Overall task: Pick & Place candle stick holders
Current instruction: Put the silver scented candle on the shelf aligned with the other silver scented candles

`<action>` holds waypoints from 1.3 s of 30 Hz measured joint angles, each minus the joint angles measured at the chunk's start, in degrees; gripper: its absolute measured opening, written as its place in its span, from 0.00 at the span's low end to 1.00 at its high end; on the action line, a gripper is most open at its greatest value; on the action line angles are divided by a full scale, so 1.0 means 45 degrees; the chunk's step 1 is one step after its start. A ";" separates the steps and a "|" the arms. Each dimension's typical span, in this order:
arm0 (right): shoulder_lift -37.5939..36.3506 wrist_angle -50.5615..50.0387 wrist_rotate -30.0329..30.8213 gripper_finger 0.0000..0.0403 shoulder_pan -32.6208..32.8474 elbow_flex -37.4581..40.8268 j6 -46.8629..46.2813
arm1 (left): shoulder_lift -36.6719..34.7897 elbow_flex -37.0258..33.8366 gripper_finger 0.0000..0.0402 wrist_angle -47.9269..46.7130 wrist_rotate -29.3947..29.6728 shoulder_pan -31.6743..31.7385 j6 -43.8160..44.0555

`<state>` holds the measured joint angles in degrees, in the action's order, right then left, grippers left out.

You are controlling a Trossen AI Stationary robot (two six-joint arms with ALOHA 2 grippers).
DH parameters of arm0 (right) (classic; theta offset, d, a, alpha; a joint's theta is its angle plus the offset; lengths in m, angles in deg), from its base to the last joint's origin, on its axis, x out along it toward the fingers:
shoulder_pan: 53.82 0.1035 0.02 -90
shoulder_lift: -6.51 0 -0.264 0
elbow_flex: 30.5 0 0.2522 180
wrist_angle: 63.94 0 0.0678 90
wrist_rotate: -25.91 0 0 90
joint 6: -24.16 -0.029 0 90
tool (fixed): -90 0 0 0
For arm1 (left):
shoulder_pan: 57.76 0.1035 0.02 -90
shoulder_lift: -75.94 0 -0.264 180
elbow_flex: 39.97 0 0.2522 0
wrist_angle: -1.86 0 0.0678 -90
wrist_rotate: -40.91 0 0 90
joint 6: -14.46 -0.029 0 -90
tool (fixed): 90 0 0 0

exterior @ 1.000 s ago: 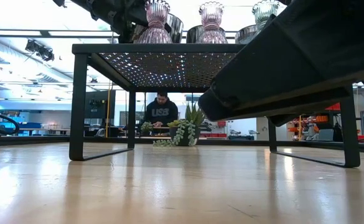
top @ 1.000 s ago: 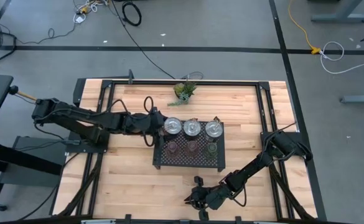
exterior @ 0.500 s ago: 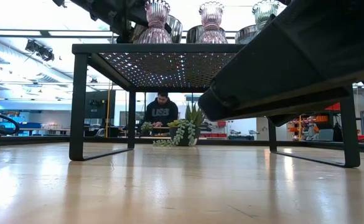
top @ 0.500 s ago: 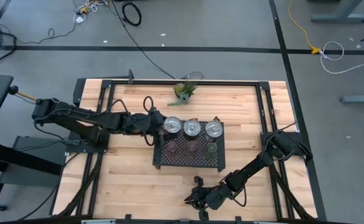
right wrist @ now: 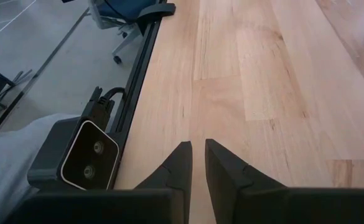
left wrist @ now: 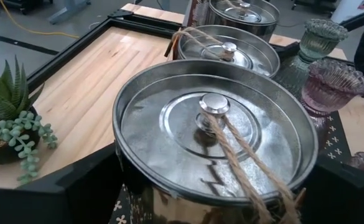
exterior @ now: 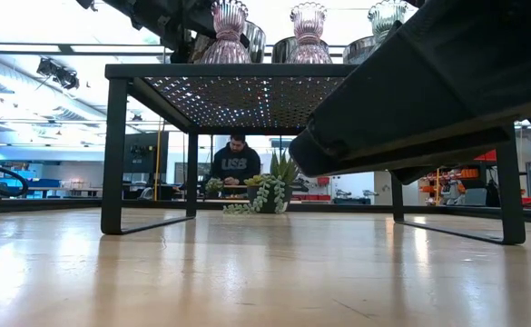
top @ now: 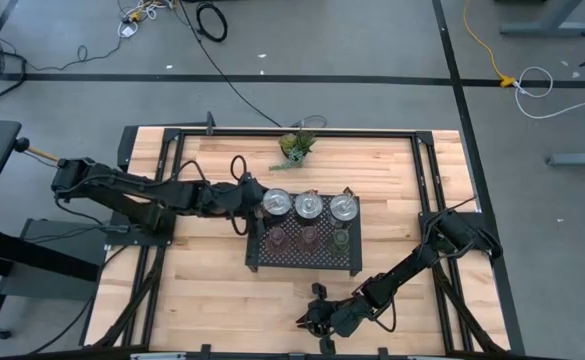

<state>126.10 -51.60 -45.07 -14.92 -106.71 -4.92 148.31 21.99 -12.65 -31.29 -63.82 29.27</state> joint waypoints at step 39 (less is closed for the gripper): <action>0.0000 -0.0003 0.0000 0.12 0.0000 0.0000 0.0005 | 0.0000 0.0029 0.99 0.0024 -0.0117 0.0053 -0.0089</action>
<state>126.10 -51.62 -45.07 -14.92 -106.71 -4.90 148.31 22.12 -12.54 -31.81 -63.58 28.87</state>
